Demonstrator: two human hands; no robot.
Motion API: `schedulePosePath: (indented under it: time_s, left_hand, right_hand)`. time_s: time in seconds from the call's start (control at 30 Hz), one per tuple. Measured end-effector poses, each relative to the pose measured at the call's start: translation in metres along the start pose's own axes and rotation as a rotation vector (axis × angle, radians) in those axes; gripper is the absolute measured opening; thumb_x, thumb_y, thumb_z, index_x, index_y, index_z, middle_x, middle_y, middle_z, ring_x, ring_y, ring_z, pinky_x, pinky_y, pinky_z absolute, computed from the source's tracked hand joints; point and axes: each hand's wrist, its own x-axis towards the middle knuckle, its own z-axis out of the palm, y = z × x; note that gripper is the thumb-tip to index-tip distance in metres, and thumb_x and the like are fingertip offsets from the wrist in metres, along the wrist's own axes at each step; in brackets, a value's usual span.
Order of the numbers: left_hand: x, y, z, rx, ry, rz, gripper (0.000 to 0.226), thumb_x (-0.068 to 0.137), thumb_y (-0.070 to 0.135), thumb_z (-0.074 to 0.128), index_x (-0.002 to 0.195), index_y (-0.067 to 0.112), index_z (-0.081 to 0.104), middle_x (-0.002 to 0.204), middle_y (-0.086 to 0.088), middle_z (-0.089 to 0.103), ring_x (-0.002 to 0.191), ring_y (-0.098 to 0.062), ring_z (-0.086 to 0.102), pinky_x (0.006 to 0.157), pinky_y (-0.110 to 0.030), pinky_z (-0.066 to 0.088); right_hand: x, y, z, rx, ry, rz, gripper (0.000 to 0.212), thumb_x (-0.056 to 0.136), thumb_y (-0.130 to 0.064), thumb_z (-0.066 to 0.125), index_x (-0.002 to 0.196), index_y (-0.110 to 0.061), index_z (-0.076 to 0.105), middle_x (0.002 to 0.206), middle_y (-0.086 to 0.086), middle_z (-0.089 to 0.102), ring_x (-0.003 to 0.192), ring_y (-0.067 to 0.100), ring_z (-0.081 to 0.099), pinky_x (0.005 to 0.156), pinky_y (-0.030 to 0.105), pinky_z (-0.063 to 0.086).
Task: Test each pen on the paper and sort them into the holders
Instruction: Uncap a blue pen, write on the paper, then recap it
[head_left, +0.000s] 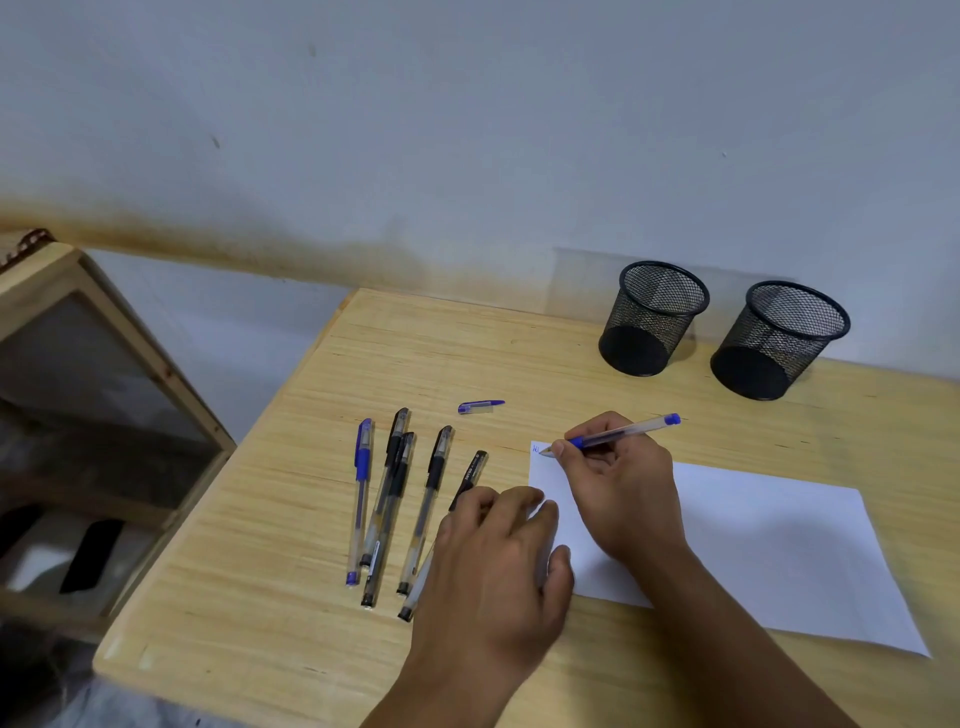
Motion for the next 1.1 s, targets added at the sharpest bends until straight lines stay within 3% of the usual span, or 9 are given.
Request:
schedulePosePath:
  time_s: [0.33,0.8,1.1]
  left_hand:
    - [0.0001,-0.0007,0.0004,-0.010,-0.002,-0.001,0.031,0.084,0.045,0.051,0.108,0.031,0.065,0.119,0.015,0.061,0.111,-0.014,0.041,0.082,-0.034,0.049]
    - [-0.0003,-0.0008,0.0013,-0.012,-0.004,-0.011,0.033,0.085,0.045,0.051,0.110,0.031,0.066,0.120,0.015,0.062,0.113,-0.013,0.041,0.083,-0.035,0.050]
    - [0.0003,-0.0008,0.0011,-0.008,0.000,0.000,0.032,0.084,0.044,0.051,0.109,0.030,0.065,0.119,0.014,0.061,0.112,-0.014,0.041,0.083,-0.035,0.049]
  right_hand:
    - [0.0002,-0.0014,0.0001,-0.009,-0.002,0.006,0.010,0.085,-0.020,0.075,0.082,-0.018,0.065,0.069,-0.010,0.072,0.067,0.009,0.071,0.072,0.041,0.061]
    - [0.0003,-0.0047,0.0002,-0.028,0.008,0.007,0.009,0.088,-0.020,0.073,0.086,-0.017,0.064,0.072,-0.011,0.070,0.069,0.006,0.070,0.072,0.031,0.062]
    - [0.0001,-0.0005,-0.0006,-0.016,-0.012,0.017,0.010,0.086,-0.020,0.074,0.084,-0.018,0.065,0.070,-0.008,0.072,0.068,0.011,0.071,0.072,0.042,0.061]
